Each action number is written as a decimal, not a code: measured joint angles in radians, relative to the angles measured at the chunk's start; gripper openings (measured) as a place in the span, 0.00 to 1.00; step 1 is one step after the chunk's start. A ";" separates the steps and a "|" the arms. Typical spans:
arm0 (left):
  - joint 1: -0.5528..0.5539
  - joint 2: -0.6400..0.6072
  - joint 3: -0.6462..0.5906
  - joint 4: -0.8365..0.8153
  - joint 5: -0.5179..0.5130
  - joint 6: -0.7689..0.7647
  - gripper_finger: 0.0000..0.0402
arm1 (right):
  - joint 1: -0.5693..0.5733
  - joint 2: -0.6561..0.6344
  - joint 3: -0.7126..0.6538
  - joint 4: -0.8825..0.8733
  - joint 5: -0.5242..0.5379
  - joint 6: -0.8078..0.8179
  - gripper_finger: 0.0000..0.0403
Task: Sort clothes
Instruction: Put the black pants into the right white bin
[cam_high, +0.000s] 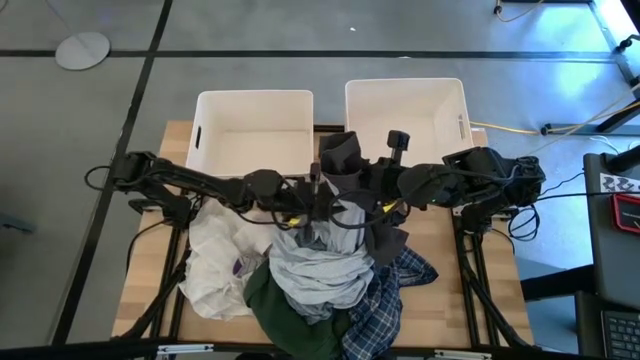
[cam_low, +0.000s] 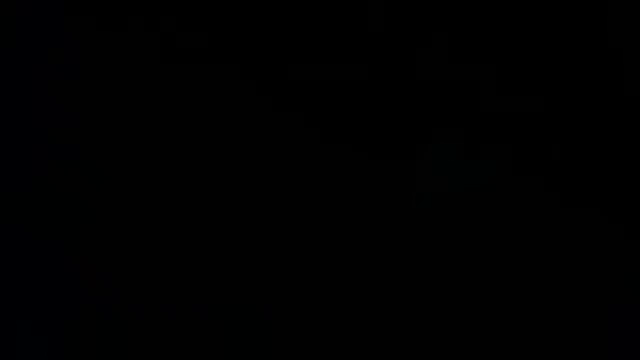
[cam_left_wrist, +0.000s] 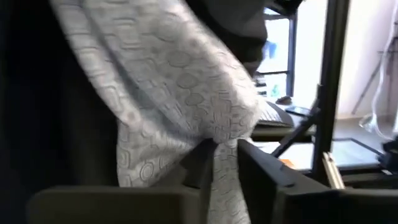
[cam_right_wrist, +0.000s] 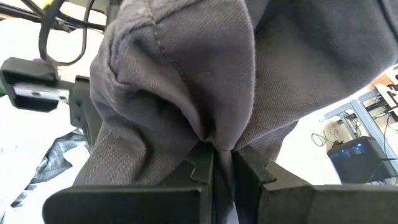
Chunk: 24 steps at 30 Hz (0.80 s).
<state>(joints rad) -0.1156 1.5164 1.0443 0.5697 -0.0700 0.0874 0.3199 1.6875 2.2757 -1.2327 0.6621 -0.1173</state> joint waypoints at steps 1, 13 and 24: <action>-0.007 -0.017 0.000 -0.028 0.003 0.010 0.10 | 0.000 0.000 0.000 0.000 0.000 0.000 0.08; -0.038 -0.251 0.001 -0.414 -0.037 0.070 0.29 | 0.000 0.000 0.000 -0.001 0.000 0.005 0.08; 0.079 -0.220 -0.023 -0.472 0.090 -0.037 0.52 | 0.000 0.000 0.000 0.001 0.000 0.006 0.08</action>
<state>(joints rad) -0.0365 1.2967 1.0218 0.0980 0.0201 0.0509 0.3199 1.6875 2.2757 -1.2319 0.6621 -0.1108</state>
